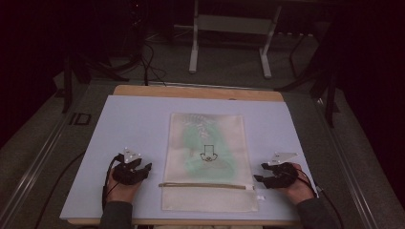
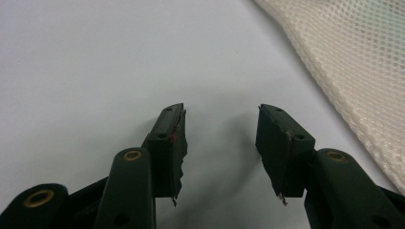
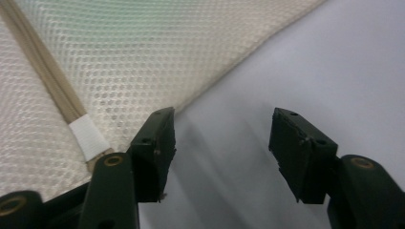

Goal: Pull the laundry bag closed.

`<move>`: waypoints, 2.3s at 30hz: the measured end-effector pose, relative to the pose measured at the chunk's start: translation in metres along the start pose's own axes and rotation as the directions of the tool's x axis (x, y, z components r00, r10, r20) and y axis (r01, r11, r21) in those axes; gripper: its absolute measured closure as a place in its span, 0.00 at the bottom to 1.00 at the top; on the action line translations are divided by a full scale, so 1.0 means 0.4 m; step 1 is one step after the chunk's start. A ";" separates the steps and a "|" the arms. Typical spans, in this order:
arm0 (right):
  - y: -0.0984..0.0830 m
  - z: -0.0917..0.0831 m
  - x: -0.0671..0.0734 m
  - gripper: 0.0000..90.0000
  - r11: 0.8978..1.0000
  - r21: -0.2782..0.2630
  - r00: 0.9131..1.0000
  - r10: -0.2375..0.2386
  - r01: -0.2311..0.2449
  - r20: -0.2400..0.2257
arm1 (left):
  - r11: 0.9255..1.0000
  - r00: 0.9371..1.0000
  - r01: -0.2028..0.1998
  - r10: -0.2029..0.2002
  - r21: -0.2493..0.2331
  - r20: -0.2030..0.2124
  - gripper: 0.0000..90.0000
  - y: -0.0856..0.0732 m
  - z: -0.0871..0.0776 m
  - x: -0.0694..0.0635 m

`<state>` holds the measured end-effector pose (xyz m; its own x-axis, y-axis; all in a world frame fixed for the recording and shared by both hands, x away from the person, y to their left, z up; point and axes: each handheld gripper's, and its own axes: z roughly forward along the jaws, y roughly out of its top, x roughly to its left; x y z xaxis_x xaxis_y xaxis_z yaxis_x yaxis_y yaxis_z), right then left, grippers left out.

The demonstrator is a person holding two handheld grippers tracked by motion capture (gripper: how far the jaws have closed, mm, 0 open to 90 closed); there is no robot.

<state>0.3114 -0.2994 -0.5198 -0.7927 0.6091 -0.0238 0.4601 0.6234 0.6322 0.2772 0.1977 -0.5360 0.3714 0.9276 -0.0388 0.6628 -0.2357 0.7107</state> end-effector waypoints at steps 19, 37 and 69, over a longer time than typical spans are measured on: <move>0.095 0.023 0.035 0.46 0.991 0.057 0.990 -0.117 0.122 -0.075 | 1.000 0.999 -0.028 0.028 -0.007 0.044 0.61 0.005 -0.007 -0.004; 0.174 0.065 0.099 0.49 0.971 0.073 0.965 -0.216 0.229 -0.149 | 0.999 0.997 -0.050 0.051 -0.008 0.066 0.61 0.006 -0.012 -0.009; 0.286 0.129 0.207 0.58 0.946 0.029 0.919 -0.307 0.324 -0.249 | 0.996 0.993 -0.086 0.086 -0.005 0.085 0.61 0.009 -0.011 -0.019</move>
<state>0.3191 -0.1526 -0.4894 -0.9689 0.2464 -0.0233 0.1900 0.8010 0.5677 0.2740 0.1910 -0.5302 0.4807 0.8761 -0.0370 0.6251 -0.3127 0.7152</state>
